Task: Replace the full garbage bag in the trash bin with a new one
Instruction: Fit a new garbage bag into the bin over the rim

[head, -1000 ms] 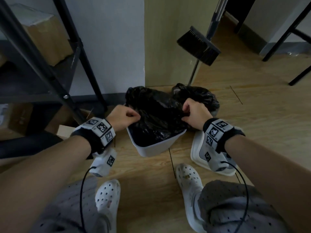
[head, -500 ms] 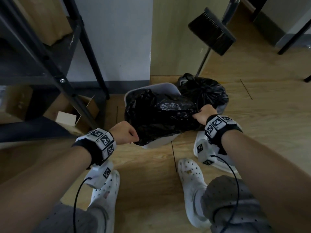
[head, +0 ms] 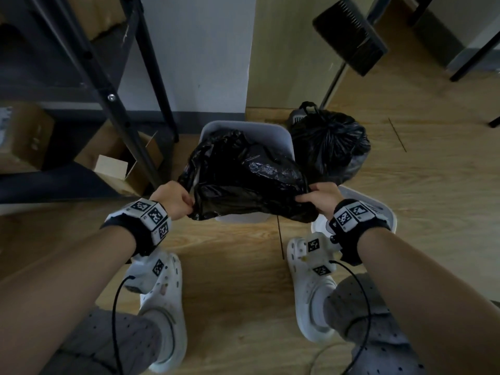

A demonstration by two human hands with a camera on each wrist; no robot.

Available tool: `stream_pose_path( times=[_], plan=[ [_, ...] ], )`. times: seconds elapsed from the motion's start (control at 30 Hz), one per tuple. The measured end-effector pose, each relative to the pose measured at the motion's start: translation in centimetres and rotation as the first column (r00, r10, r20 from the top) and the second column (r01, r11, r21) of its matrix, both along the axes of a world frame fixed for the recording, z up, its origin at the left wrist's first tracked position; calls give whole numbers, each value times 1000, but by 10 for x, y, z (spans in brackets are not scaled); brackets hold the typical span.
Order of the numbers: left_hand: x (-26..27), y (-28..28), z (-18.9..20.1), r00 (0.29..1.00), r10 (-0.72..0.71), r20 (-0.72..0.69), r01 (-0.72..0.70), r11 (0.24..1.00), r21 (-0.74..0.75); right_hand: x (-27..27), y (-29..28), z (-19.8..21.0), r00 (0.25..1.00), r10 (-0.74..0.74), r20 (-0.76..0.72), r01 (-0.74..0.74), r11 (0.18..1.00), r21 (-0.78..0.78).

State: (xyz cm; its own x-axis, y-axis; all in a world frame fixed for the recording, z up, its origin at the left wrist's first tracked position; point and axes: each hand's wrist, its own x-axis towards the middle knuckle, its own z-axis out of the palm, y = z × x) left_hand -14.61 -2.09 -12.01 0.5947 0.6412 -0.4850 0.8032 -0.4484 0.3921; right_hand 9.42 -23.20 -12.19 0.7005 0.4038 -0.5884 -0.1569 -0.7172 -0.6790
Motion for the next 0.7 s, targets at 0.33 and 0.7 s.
stream_pose_path(
  times=[0.33,0.7],
  plan=[
    [11,18,-35,990,133,-53,-140,972,-188,53,-5,-41,982,-2,-188,-33,983,-180],
    [40,64,-44,976,215,-38,-218,954,-207,97,22,-49,983,20,-183,-37,995,-90]
  ],
)
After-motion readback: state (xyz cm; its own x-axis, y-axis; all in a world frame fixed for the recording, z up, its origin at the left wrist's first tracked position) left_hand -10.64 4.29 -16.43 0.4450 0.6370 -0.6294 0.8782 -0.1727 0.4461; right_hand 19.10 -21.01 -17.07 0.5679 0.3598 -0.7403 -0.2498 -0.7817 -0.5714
